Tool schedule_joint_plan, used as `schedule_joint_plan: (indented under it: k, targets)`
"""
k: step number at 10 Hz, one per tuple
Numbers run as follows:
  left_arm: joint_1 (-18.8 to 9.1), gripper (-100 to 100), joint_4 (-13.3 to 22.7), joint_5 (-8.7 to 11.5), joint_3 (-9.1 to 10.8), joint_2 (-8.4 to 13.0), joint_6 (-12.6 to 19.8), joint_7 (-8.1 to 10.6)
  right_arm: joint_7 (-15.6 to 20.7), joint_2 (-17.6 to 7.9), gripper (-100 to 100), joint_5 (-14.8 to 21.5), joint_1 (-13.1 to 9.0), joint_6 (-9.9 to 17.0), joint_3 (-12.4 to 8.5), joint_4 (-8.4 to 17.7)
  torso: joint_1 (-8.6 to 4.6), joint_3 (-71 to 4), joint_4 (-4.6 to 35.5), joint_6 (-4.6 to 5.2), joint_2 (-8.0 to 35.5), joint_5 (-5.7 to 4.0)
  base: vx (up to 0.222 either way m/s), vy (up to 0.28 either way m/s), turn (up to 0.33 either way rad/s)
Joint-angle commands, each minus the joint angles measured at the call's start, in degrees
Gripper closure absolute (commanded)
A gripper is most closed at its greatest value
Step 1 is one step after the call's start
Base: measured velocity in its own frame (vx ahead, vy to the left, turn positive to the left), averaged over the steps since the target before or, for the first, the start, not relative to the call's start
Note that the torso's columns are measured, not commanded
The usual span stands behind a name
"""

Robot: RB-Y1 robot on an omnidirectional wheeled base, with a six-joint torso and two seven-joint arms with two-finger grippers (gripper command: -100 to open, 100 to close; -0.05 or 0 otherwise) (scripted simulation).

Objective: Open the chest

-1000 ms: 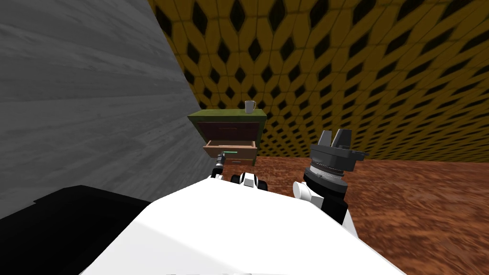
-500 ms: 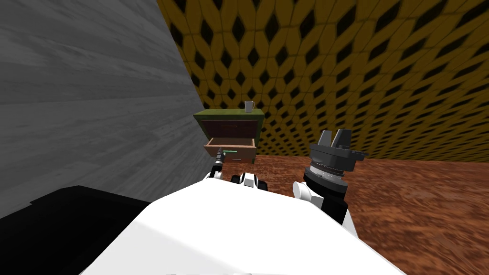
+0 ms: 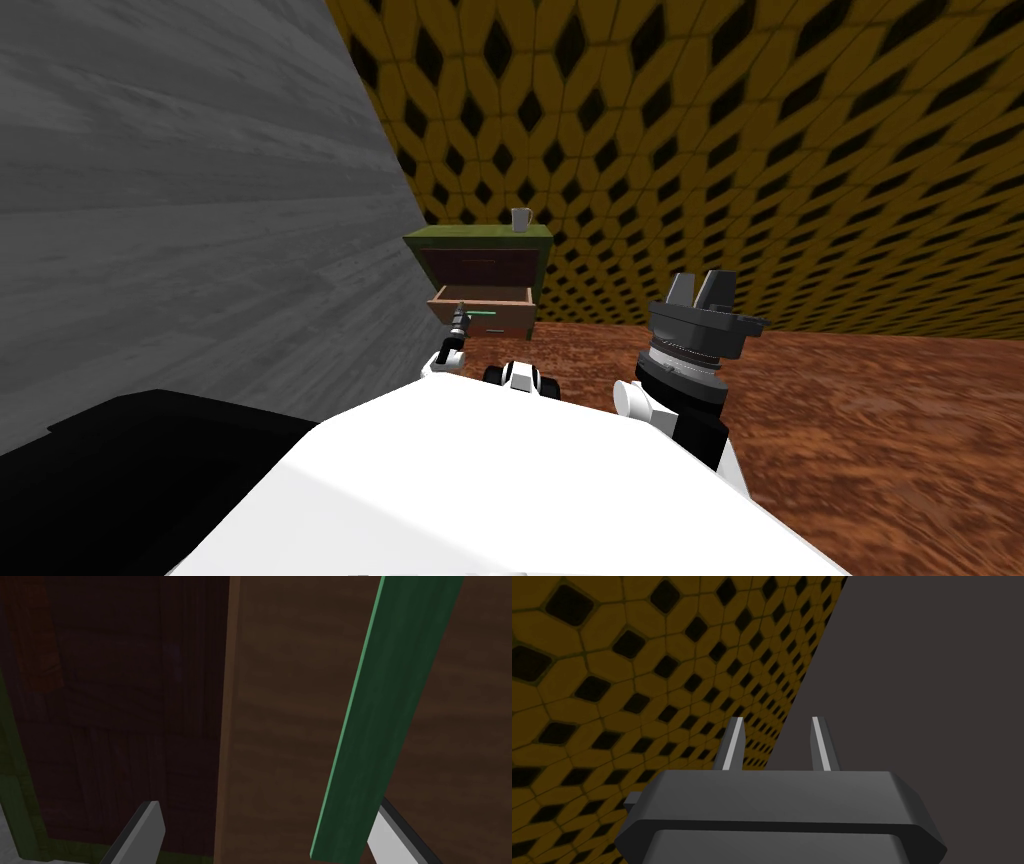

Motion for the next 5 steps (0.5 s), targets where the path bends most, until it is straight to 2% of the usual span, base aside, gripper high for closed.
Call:
schedule_joint_plan:
  k: [1, 2, 3, 5]
  targets:
    - [-1.7, -100, -2.2, 0.4, 0.59, 1.1, 3.7, 0.46, 0.0, 0.0, 0, 0.0, 0.0, 0.0, 0.0, 0.0, -0.02, 0.1, 0.1, -0.05, 0.1, -0.09, -0.078, -0.021, 0.008]
    - [-0.9, -100, -1.6, 0.3, 0.32, 0.6, 3.3, 0.26, 0.0, 0.0, 0, 0.0, 0.0, 0.0, 0.0, 0.0, -0.12, 0.1, 0.2, -0.07, 0.3, -0.19, -0.028, -0.008, -0.001]
    - [-0.9, 0, -1.6, 0.3, 0.32, 0.6, 3.8, 0.24, 0.0, 0.0, 0, 0.0, 0.0, 0.0, 0.0, 0.0, -0.12, 0.1, 0.2, -0.05, 0.2, -0.13, 0.0, 0.0, 0.0]
    - [-0.7, 0, -1.4, 0.2, 0.24, 0.6, 4.0, 0.23, 0.0, 0.0, 0, 0.0, 0.0, 0.0, 0.0, 0.0, -0.03, 0.0, 0.0, -0.01, 0.0, -0.04, 0.0, 0.0, 0.0]
